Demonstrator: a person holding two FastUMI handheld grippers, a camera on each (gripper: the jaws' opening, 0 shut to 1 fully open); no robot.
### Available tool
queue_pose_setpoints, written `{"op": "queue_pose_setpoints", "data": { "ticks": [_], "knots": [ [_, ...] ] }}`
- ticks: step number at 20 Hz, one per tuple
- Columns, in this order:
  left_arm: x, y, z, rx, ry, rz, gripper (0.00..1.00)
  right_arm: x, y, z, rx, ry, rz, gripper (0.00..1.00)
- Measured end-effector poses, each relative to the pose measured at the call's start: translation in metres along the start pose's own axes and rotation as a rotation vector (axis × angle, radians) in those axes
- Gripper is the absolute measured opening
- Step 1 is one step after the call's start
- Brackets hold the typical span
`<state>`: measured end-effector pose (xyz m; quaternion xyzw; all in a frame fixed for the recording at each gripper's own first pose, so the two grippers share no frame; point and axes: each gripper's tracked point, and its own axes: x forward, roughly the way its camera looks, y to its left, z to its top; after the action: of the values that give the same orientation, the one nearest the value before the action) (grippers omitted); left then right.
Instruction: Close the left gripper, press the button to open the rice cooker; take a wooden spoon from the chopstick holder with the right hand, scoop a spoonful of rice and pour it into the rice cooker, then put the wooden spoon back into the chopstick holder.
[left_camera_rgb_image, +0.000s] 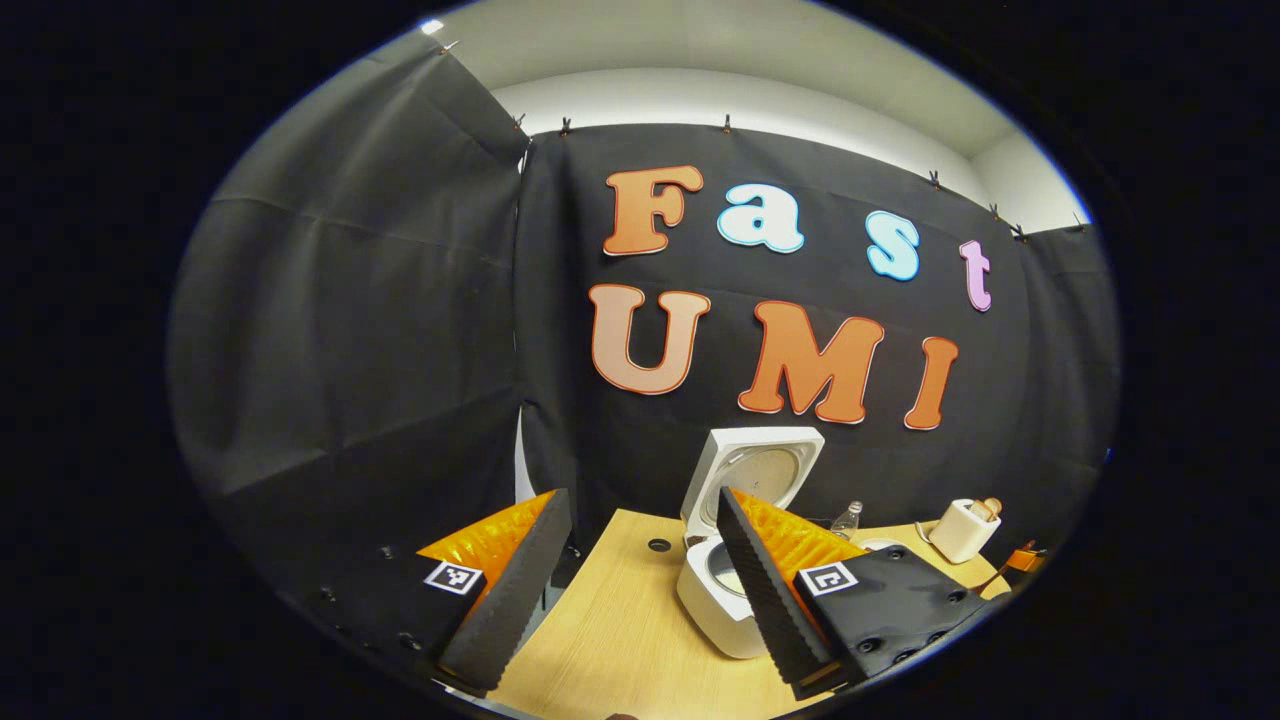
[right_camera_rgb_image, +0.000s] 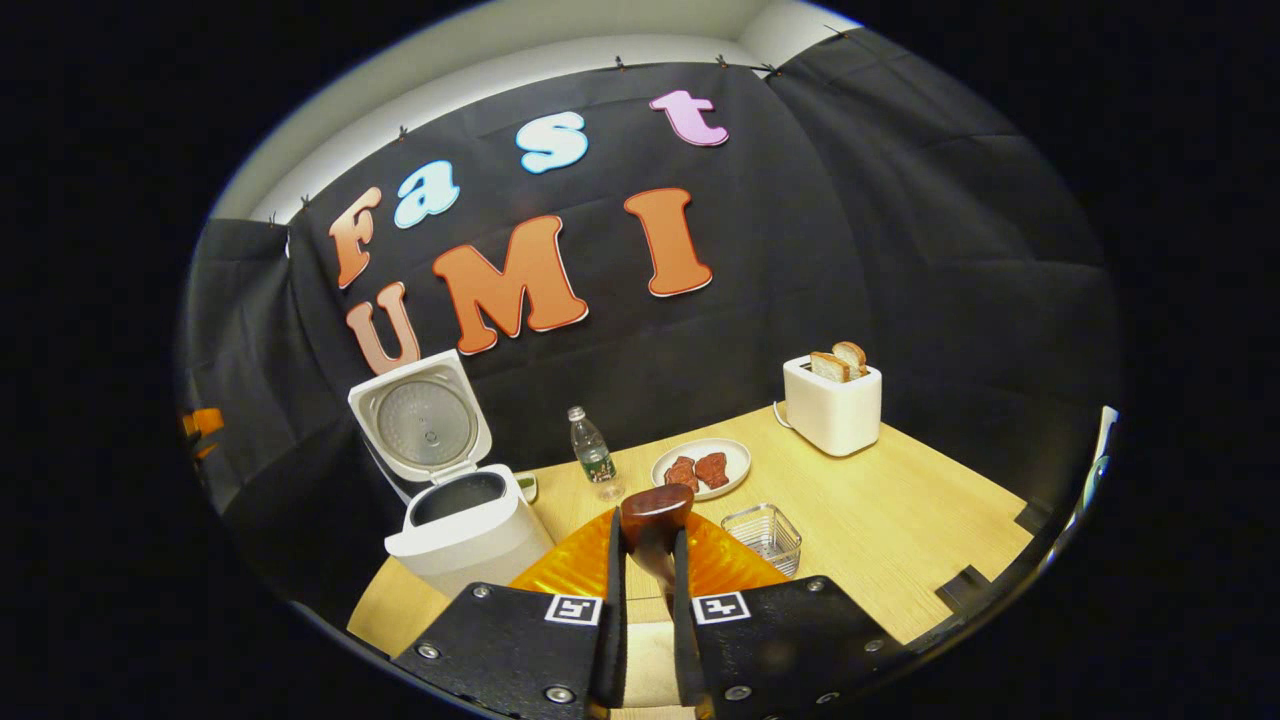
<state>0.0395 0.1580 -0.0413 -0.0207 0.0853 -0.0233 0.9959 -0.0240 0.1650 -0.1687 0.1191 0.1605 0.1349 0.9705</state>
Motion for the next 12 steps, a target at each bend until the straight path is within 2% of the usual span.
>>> {"op": "queue_pose_setpoints", "data": {
  "ticks": [2,6,7,8,12],
  "knots": [
    [0.001,0.0,-0.003,0.002,0.008,-0.029,0.99,0.003,0.007,-0.022,-0.037,0.026,-0.019,0.19],
    [0.005,0.01,-0.007,0.053,0.014,-0.033,0.99,0.013,0.011,-0.048,-0.142,0.051,-0.063,0.19],
    [0.004,0.011,-0.008,0.06,0.016,-0.039,0.99,0.016,0.013,-0.053,-0.163,0.051,-0.061,0.14],
    [0.004,0.012,-0.009,0.065,0.018,-0.045,0.99,0.018,0.015,-0.059,-0.188,0.052,-0.061,0.19],
    [0.005,0.025,-0.01,0.051,0.019,-0.023,0.99,0.02,0.016,-0.085,-0.266,0.068,-0.083,0.19]
  ]
}}
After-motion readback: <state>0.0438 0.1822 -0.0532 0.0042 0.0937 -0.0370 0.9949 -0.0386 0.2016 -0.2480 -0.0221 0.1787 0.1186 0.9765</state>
